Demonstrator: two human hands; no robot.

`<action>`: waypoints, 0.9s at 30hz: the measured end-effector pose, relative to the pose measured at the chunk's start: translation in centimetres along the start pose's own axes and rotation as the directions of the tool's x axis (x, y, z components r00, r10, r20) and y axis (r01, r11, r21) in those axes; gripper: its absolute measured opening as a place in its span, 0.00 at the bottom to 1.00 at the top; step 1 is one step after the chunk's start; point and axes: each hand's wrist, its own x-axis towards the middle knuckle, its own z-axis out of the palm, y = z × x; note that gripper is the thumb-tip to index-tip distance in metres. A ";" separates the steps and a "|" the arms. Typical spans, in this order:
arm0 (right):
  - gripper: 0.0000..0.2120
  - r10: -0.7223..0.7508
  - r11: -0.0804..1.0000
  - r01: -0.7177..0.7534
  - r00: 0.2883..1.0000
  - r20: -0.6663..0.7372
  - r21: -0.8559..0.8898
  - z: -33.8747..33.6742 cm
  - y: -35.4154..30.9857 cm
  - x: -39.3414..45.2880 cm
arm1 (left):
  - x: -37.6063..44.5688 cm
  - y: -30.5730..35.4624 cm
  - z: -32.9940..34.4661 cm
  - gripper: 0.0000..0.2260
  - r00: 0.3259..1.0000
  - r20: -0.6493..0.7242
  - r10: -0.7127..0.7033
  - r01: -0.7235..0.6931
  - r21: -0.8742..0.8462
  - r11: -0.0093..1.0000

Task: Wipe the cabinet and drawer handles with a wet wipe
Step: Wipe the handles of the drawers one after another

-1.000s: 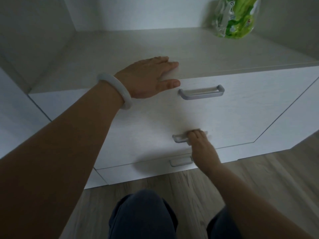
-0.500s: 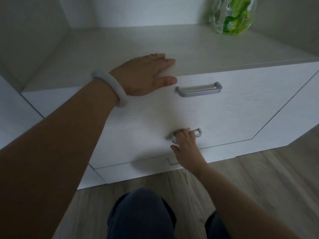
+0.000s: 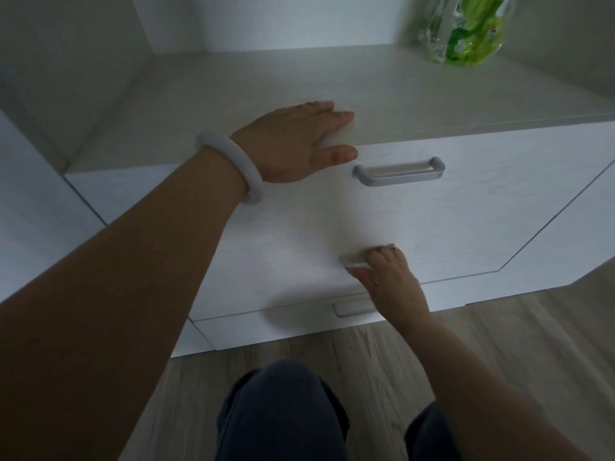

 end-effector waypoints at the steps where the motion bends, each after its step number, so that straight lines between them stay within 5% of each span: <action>1: 0.24 0.026 1.000 -0.025 1.000 -0.011 0.011 0.3 -0.4 -0.1 | 0.1 0.0 0.0 0.30 1.000 -0.003 0.001 -0.001 0.000 1.000; 13: 0.28 0.027 0.999 -0.027 0.999 0.019 0.046 1.2 -3.1 -0.6 | 0.0 0.1 0.0 0.31 1.000 0.000 -0.001 0.001 -0.001 1.000; 17: 0.24 -0.118 0.993 0.119 0.989 0.093 0.005 0.5 -1.5 -0.4 | -0.2 0.1 -0.2 0.31 1.000 0.007 -0.004 0.004 0.003 1.000; 23: 0.28 0.098 0.994 -0.095 0.994 0.039 -0.057 1.5 -3.3 -0.2 | 0.1 0.0 0.0 0.31 1.000 -0.004 -0.003 0.003 0.002 1.000; 27: 0.24 -0.056 0.997 0.055 0.998 -0.019 -0.047 1.4 -2.4 -0.3 | 0.0 -0.2 0.1 0.31 1.000 0.006 -0.004 0.004 -0.003 1.000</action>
